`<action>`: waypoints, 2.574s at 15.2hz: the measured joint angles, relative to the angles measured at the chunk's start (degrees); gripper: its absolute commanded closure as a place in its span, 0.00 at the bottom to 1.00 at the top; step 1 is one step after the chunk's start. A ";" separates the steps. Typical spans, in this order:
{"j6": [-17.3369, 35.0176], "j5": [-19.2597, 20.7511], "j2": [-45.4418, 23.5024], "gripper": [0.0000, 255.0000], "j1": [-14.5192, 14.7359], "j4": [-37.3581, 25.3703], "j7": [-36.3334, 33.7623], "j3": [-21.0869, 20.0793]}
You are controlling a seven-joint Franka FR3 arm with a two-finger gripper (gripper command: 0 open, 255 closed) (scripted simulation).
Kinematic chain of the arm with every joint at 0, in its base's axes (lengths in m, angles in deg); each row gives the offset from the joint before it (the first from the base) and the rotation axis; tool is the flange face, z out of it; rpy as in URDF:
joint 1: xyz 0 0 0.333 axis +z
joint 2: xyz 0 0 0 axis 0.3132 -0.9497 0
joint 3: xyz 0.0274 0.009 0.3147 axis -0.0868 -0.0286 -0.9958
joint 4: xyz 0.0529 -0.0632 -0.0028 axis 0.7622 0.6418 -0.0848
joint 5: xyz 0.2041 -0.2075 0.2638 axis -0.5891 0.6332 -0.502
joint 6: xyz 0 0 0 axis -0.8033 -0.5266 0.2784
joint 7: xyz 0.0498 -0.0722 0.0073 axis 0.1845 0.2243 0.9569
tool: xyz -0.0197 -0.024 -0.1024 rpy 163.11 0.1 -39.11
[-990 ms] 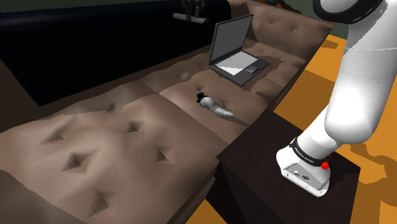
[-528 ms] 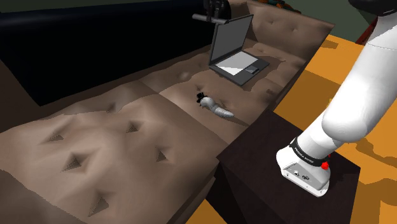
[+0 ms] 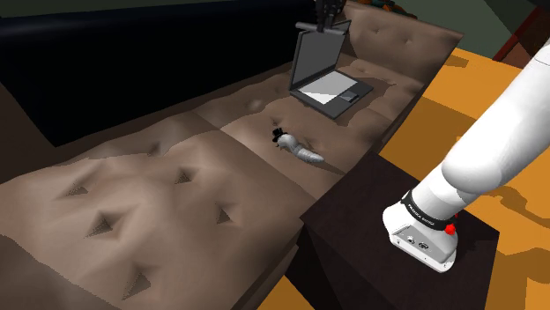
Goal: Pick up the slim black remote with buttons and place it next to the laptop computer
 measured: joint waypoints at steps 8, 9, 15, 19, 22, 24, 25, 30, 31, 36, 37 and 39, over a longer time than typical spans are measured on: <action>1.15 1.00 5.50 1.00 -5.19 7.28 10.19 5.01; 0.91 1.21 6.24 1.00 -5.83 7.86 11.47 5.68; 0.92 2.25 7.54 1.00 -9.64 9.49 19.35 9.83; 0.32 2.75 6.99 1.00 -12.17 8.50 24.66 12.66; -0.27 3.11 6.41 1.00 -14.21 7.46 28.91 14.89; -0.04 3.02 5.18 1.00 -15.47 6.56 31.59 16.27; -0.27 3.10 5.00 1.00 -16.08 6.22 32.85 16.90; 2.61 3.16 4.72 1.00 -16.80 8.85 34.39 17.64; 3.40 3.18 4.80 1.00 -16.78 9.71 34.38 17.63; 7.40 3.18 4.84 1.00 -16.74 13.77 34.37 17.59; 8.08 3.13 4.72 1.00 -16.72 14.32 34.33 17.56; 9.72 3.10 4.62 1.00 -16.74 15.88 34.42 17.59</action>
